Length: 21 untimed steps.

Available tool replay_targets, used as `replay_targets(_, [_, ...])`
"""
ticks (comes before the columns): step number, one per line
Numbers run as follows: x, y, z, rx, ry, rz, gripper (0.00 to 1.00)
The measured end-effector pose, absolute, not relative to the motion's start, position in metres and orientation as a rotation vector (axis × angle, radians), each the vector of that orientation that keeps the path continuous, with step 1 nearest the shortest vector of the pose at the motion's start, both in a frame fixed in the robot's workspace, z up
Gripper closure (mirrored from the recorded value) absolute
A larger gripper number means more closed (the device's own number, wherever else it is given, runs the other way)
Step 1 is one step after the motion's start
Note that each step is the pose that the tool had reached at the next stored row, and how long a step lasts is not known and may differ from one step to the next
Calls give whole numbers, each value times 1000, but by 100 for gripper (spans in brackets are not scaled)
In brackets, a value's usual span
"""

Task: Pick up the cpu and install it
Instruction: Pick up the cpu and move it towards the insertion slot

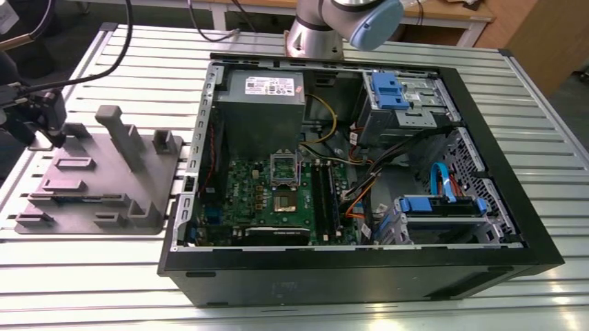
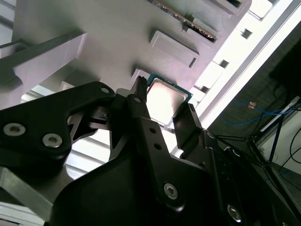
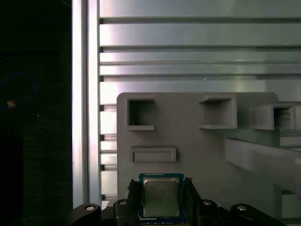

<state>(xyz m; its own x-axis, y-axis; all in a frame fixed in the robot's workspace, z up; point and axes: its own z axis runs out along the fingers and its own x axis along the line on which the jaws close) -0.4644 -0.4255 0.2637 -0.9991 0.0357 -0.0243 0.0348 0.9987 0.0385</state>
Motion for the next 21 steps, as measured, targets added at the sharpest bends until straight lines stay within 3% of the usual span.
replay_targets(21, [-464,-426,296,55,3115,60,53])
